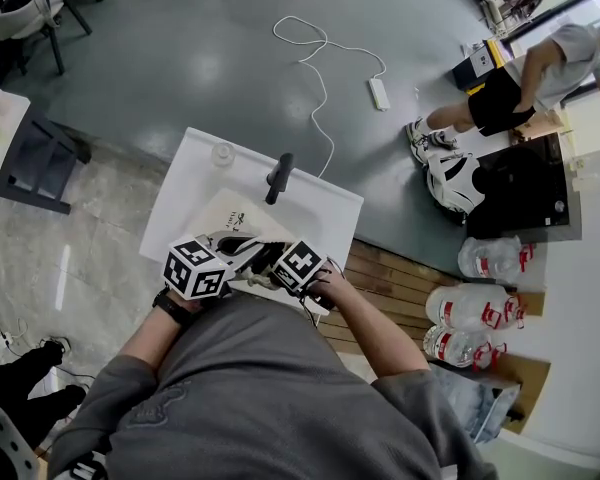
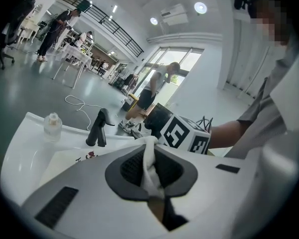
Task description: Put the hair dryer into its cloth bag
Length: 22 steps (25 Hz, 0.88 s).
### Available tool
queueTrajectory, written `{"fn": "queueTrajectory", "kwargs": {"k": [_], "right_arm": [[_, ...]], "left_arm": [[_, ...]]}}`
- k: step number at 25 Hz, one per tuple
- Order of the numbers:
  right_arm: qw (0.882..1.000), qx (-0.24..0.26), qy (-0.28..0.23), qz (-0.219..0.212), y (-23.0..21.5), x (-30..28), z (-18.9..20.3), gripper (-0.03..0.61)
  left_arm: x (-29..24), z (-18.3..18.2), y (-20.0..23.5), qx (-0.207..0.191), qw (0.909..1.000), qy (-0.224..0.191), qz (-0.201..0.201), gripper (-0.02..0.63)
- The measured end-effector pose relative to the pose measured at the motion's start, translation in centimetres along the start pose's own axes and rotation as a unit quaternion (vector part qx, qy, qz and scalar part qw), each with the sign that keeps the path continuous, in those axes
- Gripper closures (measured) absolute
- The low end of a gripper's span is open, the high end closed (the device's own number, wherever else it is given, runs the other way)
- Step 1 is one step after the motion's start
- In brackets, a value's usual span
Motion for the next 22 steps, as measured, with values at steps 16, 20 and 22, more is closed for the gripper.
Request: {"fn": "queueTrajectory", "kwargs": {"k": [16,20,22], "right_arm": [[0.985,-0.14,-0.008,-0.099,-1.7,0.6,-0.7,0.327],[0.969,-0.201,-0.025,-0.144,-2.3,1.0,-0.7,0.327],[0.964,-0.218,-0.033,-0.151,-2.5,1.2,-0.6,0.326]], "left_arm": [[-0.1,-0.6,0.6,0.046,0.9973,-0.034,0.047,0.597],[-0.3,-0.7,0.7,0.051,0.9965,-0.041,0.052,0.597],[-0.3,-0.8,0.7,0.054,0.9961,-0.045,0.054,0.597]]}}
Point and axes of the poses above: the fingertips, and each gripper's own axes: x backward along the fingers, y to its left, z out of its underside, the point moved 8 cm from there along x, backward along the fingers, and after that the axes turned 15 degrees about -x, right-handed, at the moved point
